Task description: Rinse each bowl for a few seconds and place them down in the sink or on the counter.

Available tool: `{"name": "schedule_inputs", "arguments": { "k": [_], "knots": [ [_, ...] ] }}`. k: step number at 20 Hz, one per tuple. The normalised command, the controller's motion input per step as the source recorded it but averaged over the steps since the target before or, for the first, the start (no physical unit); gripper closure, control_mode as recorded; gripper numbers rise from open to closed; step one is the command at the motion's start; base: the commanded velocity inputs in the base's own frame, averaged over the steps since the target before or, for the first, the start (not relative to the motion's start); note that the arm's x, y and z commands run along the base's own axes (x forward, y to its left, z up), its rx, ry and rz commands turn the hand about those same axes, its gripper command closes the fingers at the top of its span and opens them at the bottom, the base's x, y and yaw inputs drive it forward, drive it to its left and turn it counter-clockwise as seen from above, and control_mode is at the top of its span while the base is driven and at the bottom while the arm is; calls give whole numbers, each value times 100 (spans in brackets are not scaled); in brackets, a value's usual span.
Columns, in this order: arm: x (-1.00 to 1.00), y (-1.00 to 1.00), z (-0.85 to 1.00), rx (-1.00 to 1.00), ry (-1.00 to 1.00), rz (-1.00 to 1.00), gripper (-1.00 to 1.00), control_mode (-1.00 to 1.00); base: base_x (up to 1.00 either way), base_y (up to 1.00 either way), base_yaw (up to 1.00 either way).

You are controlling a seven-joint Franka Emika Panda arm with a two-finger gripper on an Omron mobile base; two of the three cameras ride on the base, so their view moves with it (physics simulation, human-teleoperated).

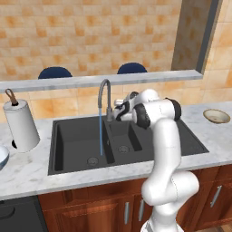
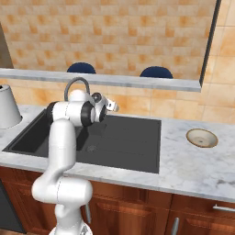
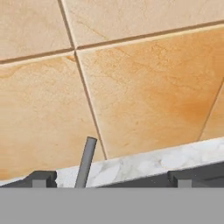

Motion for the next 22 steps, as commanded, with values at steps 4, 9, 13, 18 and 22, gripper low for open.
{"name": "schedule_inputs", "arguments": {
  "k": [4, 9, 13, 18, 22],
  "knots": [
    [-43, -26, 43, 13, 0, -7, -100, -100, 0, 0, 0],
    [-59, -27, 49, 7, 0, -10, -100, -100, 0, 0, 0],
    [-51, -38, 63, 5, 7, -8, -100, -100, 0, 0, 0],
    [-53, -26, 80, 9, 9, -5, -100, -100, 0, 0, 0],
    [-69, -4, 81, 14, 12, -4, -100, -100, 0, 0, 0]
  ]
}}
